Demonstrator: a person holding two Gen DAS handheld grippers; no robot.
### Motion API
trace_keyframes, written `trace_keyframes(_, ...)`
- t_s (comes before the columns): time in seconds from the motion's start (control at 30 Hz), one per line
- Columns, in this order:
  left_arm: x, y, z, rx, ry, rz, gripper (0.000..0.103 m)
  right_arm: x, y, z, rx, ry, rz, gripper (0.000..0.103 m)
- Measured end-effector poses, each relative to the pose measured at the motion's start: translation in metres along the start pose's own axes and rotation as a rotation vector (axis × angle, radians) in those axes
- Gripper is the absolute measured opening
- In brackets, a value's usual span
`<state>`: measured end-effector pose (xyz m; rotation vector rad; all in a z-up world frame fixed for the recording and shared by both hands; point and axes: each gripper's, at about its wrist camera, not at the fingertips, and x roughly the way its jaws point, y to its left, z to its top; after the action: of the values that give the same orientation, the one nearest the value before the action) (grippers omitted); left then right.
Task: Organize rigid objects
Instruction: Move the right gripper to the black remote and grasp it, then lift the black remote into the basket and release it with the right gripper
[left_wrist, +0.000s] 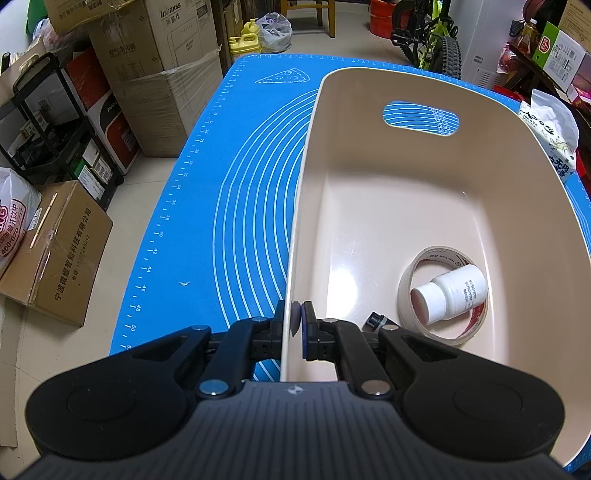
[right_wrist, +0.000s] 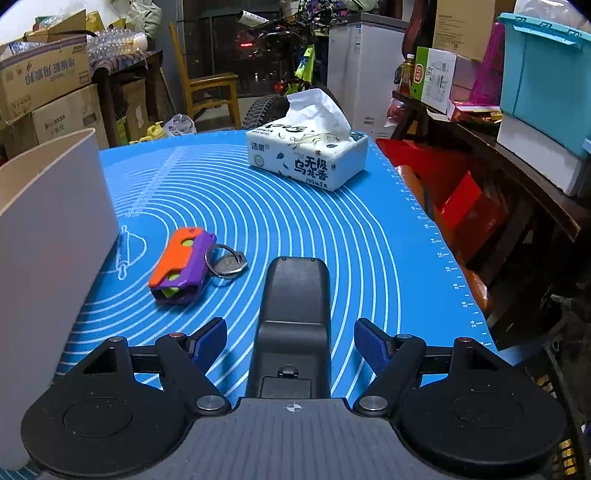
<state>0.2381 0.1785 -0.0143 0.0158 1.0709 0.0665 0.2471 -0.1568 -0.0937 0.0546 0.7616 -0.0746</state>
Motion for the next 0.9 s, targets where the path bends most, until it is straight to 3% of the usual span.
trace_keyframes(0.37,0.0,0.001,0.0,0.001,-0.001,0.0,0.008,0.007,0.002,-0.011,0.0,-0.001,-0.019,0.071)
trace_keyframes(0.57,0.0,0.001,0.0,0.0,-0.001,0.0,0.008,0.004,0.006,-0.012,-0.023,-0.011,0.001,0.055)
trace_keyframes(0.9,0.0,0.0,0.0,-0.002,-0.001,-0.001,0.008,-0.001,0.007,-0.014,-0.039,-0.038,0.001,0.054)
